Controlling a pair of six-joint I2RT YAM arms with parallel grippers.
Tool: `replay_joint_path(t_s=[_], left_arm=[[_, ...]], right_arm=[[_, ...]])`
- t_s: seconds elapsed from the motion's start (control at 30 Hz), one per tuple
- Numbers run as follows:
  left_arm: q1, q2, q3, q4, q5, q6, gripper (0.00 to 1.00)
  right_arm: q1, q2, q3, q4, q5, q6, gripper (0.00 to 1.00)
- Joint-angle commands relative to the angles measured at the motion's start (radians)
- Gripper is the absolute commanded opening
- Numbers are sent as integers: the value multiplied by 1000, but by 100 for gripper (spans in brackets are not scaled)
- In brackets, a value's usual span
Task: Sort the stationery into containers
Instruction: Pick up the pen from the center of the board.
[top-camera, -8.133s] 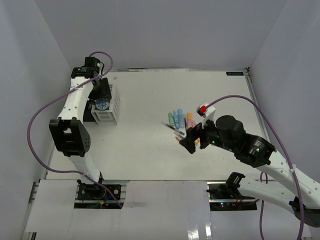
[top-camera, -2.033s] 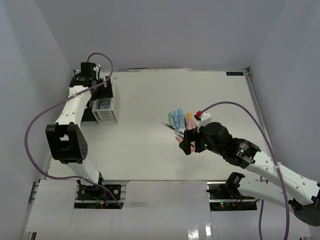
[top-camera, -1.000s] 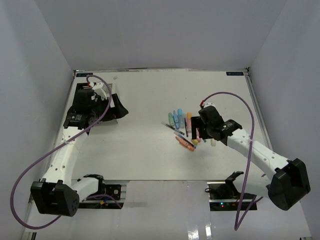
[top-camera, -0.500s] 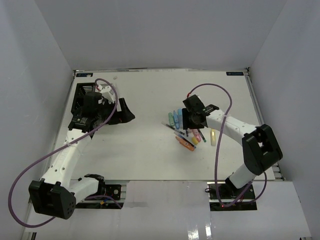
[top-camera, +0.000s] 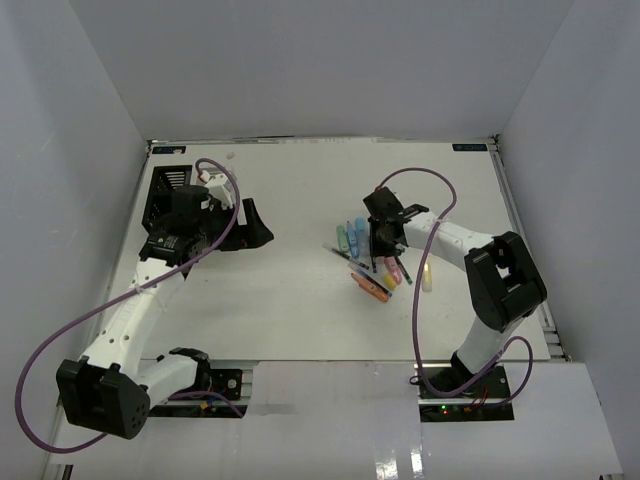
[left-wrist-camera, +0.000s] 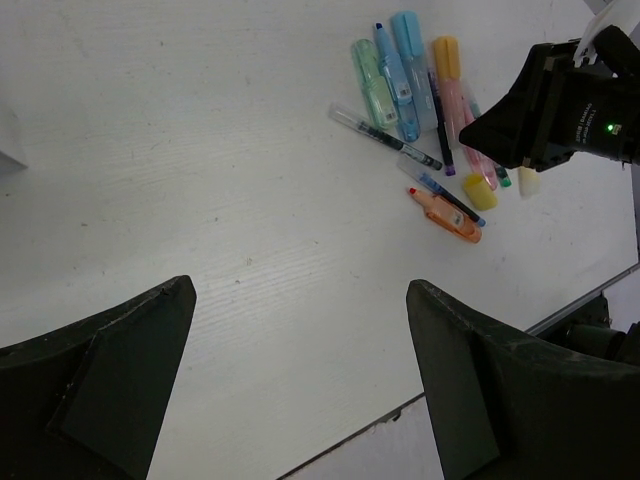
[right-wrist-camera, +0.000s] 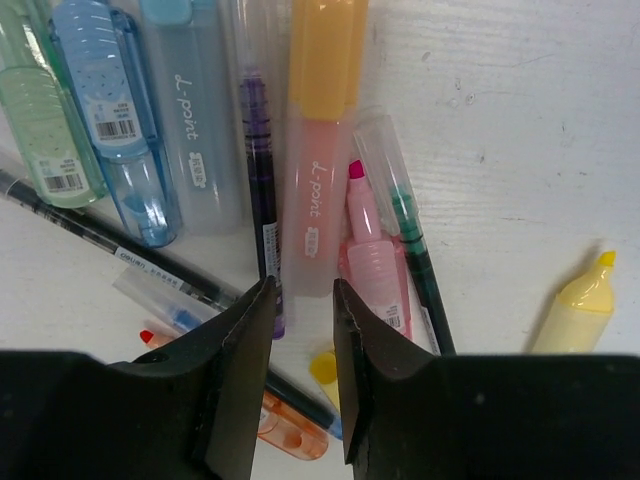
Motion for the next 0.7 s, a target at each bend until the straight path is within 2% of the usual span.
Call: replay_joint_path(t_s=[0.0,0.67], left_arm=[[-7,-17,-13,14,-9,5,98],[-15,2,-17,17,-12,13,98]], right_arm=[[-13,25,44,32,-3,9,36],[-42,117,61,60,-34,3,37]])
